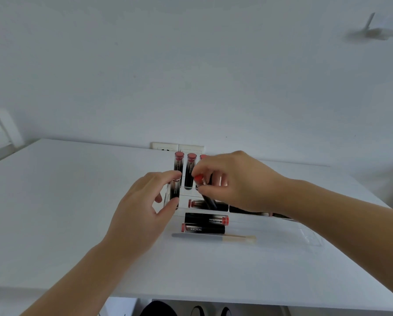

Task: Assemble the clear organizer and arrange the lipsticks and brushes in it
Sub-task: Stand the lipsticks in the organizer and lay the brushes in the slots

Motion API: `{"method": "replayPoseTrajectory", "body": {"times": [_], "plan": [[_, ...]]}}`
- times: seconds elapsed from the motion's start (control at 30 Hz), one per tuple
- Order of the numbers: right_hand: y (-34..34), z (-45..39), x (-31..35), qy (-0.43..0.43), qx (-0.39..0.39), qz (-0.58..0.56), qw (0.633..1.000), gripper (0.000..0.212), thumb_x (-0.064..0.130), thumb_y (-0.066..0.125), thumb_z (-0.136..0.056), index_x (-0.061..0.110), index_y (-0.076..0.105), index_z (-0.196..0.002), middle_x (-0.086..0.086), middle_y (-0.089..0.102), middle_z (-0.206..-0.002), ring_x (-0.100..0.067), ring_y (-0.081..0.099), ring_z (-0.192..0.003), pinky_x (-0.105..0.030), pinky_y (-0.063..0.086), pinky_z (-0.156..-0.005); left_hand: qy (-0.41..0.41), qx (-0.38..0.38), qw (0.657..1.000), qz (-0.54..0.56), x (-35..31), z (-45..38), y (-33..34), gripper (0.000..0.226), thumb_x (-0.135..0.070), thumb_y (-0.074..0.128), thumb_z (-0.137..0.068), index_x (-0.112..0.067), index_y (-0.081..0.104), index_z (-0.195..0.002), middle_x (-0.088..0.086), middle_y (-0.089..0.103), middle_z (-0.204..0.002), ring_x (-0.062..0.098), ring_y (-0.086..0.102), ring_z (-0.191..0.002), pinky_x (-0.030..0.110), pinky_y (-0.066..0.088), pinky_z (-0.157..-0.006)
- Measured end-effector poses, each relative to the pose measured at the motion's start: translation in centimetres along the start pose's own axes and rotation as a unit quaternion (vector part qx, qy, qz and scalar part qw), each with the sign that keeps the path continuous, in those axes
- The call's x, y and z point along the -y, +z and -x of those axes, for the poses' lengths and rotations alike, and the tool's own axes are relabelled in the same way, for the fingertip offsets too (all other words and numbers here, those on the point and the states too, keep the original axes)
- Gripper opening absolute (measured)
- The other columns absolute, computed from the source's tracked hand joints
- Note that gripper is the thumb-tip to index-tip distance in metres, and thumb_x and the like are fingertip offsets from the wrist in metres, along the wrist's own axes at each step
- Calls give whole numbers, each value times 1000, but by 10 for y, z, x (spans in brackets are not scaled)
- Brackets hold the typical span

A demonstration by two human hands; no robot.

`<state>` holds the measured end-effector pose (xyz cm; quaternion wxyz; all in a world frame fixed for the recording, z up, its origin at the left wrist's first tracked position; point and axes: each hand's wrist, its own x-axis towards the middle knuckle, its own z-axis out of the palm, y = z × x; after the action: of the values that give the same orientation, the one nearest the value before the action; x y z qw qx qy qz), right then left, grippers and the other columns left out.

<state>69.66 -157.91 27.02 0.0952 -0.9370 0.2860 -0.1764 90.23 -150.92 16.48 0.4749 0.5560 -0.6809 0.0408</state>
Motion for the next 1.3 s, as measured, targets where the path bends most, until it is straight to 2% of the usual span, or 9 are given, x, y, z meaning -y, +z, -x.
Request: {"method": "replayPoseTrajectory", "body": {"times": [0.1,0.2,0.37,0.5,0.67,0.83,1.0,1.13,1.3], "plan": [[6,0,4,35,-69,-113,991,15,21,73,-85,28,67,-97,13,70,-82,-8,67,-74,-26,55,-71,2,-3,1000,22,1,-1,0,58,-7,79,-82,-34,61,-130,-26,53,-109,6,54,-80,5,38,-66],[17,-3,9,51,-94,-143,984,16,20,74,-84,28,66,-95,12,72,-83,-9,69,-74,-29,56,-72,0,-2,1000,30,1,-1,1,58,-5,79,-82,-32,62,-130,-25,55,-107,6,54,-80,6,39,-66],[34,-8,15,66,-84,-99,989,14,21,71,-86,25,66,-98,10,70,-84,-17,66,-82,-39,54,-79,-7,-4,999,36,2,-1,1,58,-4,78,-82,-29,62,-131,-23,57,-106,5,53,-79,6,38,-66],[39,-9,16,72,-76,-50,993,16,24,67,-88,26,66,-104,8,69,-89,-22,63,-87,-38,51,-87,-5,0,999,38,1,-1,1,59,-3,77,-82,-28,61,-133,-19,58,-106,8,54,-79,6,38,-66],[40,-11,18,79,-67,-28,994,26,25,65,-88,27,62,-114,7,70,-94,-21,63,-104,-34,39,-108,-18,-3,999,47,3,-1,1,56,-9,77,-84,-32,60,-132,-20,58,-107,12,56,-81,8,38,-66],[34,-2,17,79,-73,-12,994,35,28,67,-88,33,54,-120,11,71,-95,-16,66,-85,-37,55,-80,-22,-4,998,51,2,-1,2,52,-17,78,-85,-32,60,-131,-19,58,-108,14,57,-82,9,39,-66],[27,4,3,107,-30,20,994,17,31,66,-87,32,58,-101,12,67,-80,-3,58,-72,-31,47,-67,-27,-1,998,55,1,-2,2,51,-25,78,-85,-34,59,-131,-21,58,-109,14,57,-84,7,39,-67],[22,-1,-4,146,83,70,983,13,45,65,-86,34,66,-93,16,58,-78,-7,57,-80,-31,45,-68,-26,-2,998,53,0,-2,2,52,-26,79,-85,-35,58,-132,-22,57,-111,14,57,-84,6,39,-68],[21,-10,-5,140,128,58,980,19,42,60,-93,32,76,-94,25,52,-66,4,50,-66,-24,38,-62,-30,0,998,51,1,-2,2,53,-22,79,-85,-37,57,-131,-24,57,-110,14,57,-84,6,39,-69]]}}
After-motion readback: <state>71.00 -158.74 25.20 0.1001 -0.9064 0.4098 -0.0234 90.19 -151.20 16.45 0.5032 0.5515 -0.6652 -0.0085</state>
